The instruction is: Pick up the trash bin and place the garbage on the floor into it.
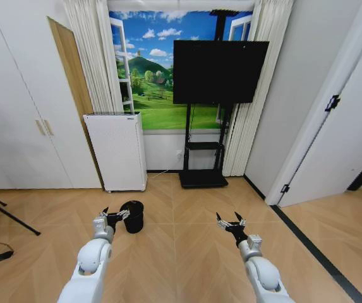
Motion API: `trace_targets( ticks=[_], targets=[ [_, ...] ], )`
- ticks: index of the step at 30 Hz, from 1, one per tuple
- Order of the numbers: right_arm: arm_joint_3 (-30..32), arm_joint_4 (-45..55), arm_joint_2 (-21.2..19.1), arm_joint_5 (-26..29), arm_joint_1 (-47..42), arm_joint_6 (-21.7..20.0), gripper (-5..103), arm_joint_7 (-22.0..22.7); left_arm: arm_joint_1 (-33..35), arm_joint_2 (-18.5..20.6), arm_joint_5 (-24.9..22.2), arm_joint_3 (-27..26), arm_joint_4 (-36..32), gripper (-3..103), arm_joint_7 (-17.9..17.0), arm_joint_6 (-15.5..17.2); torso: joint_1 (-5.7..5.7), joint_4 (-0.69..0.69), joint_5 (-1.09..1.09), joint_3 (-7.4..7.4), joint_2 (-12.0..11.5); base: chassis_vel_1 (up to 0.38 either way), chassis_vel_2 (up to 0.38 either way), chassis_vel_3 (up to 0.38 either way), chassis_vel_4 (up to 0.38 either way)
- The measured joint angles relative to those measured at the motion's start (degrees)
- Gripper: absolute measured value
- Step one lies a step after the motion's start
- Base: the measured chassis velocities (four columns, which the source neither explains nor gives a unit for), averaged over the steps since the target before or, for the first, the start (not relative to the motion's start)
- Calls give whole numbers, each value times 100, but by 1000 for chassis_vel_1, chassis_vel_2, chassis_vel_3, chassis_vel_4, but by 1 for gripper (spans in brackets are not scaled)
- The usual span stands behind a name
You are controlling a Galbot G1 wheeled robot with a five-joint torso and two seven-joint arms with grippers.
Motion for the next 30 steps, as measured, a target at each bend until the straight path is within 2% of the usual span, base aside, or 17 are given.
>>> trace_targets(
  ticks=[9, 25, 30],
  targets=[
    [5, -73, 3, 8, 7, 71, 100, 1, 14, -11, -21, 18, -25, 100, 2, -3, -4, -2, 1, -3, -1, 160, -165, -158, 160],
    [46, -77, 53, 174, -7, 27, 100, -138, 37, -43, -87, 37, 4, 100, 73, -313, -2, 0, 0, -4, -6, -3, 8, 3, -3],
    [81, -37, 70, 359, -12, -30, 100, 31, 17, -7, -281, 60, -24, 100, 224, -386, -2, -1, 0, -5, -6, 0, 0, 0, 0]
  ],
)
